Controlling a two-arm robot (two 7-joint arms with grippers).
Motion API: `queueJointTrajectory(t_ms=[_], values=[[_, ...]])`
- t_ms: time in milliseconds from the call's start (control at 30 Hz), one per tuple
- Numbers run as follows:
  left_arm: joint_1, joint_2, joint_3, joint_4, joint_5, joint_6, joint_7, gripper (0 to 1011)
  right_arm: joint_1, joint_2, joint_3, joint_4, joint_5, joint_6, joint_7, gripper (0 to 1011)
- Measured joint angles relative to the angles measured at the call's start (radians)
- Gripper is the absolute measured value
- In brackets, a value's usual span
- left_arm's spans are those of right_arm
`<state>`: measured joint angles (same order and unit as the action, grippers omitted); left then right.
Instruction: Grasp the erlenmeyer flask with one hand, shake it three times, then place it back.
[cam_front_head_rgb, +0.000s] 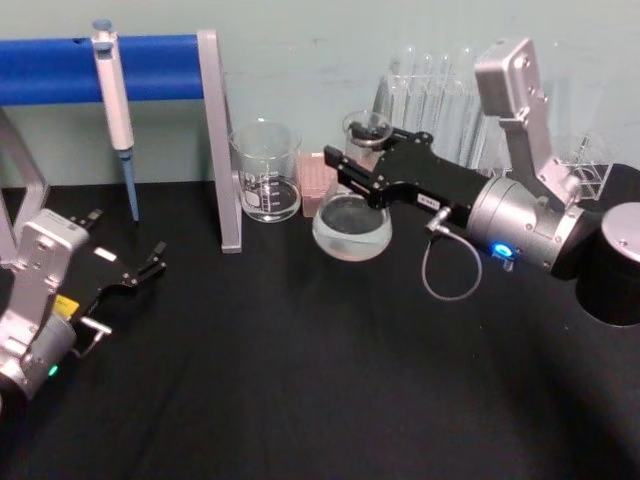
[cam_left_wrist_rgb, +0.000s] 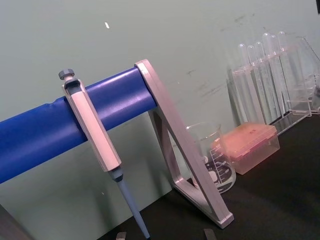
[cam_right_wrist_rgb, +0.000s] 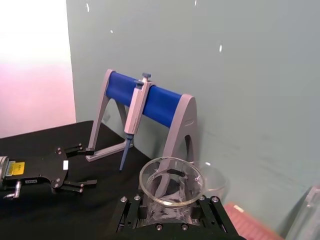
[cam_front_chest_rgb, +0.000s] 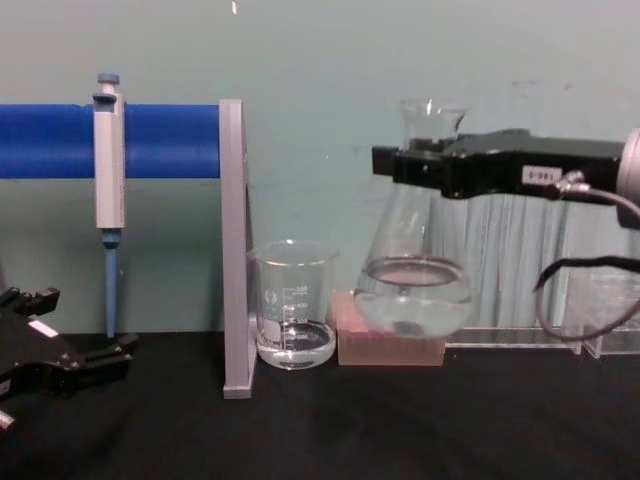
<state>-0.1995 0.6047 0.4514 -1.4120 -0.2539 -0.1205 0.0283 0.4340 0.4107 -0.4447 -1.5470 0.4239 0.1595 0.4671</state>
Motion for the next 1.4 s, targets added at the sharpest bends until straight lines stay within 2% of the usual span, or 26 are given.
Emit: queueJointTrajectory(t_ms=[500,1400], values=[[0.000,0.000,0.000,0.000,0.000,0.000,0.000,1001,-0.006,0.020,0.006,-0.021,0.017,-0.001,-0.016,449],[0.000,0.000,0.000,0.000,0.000,0.000,0.000,1001,-0.013,0.022,0.002,-0.019,0.018,0.001,-0.031,449]])
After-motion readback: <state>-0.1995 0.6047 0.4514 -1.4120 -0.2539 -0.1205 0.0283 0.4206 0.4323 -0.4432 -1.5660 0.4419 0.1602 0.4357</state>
